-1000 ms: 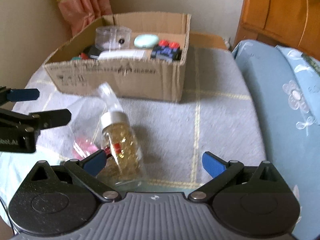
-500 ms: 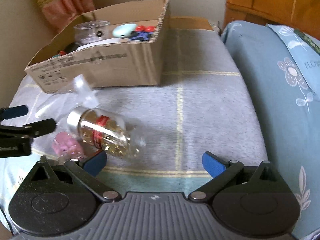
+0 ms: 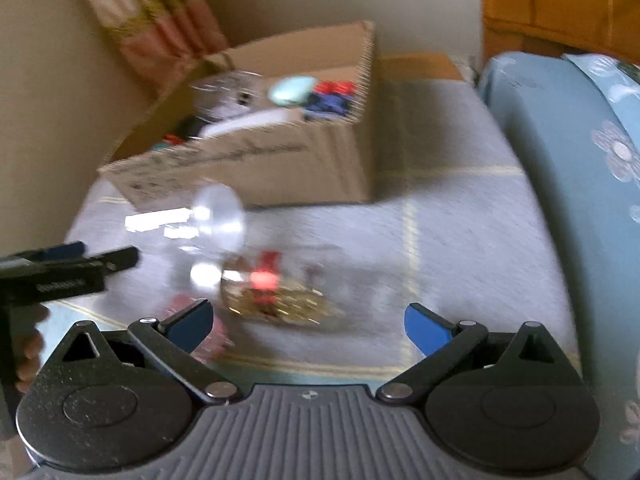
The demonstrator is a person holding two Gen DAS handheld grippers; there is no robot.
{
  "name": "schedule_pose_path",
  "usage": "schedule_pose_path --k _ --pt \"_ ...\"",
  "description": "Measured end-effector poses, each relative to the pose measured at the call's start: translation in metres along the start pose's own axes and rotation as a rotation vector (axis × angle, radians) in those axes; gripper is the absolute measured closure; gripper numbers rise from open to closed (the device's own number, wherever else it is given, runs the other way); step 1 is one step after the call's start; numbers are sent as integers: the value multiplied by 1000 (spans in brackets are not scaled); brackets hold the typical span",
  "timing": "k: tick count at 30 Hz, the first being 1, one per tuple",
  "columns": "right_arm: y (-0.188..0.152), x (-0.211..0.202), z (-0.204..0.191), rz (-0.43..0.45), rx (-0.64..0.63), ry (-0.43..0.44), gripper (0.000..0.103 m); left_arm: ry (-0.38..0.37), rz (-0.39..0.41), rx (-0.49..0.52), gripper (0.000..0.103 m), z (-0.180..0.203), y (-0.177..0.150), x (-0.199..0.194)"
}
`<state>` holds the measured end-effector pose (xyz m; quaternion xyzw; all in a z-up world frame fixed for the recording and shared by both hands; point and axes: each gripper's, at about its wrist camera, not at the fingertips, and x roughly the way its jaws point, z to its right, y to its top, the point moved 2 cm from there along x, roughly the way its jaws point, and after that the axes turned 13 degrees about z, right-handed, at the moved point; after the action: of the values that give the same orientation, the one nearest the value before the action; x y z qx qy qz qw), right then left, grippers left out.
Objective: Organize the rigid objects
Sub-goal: 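Move left tool to clear plastic jar while right tool approaches capsule bottle, then grasp clear jar with left gripper while right gripper grasps capsule bottle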
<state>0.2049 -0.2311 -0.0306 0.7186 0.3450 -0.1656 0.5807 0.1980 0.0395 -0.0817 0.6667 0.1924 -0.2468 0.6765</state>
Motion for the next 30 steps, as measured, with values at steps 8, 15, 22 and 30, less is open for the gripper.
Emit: schedule_pose_path --k 8,15,22,30 --pt "8 29 -27 -41 -26 -54 0 -73 28 -19 4 2 3 -15" --pt "1 40 -27 -43 -86 -129 0 -124 41 -34 4 7 8 -20" --pt "3 35 7 -29 -47 -224 0 -168 37 -14 4 26 15 -15" --pt "-5 39 15 -12 -141 -268 0 -181 38 60 4 61 20 0"
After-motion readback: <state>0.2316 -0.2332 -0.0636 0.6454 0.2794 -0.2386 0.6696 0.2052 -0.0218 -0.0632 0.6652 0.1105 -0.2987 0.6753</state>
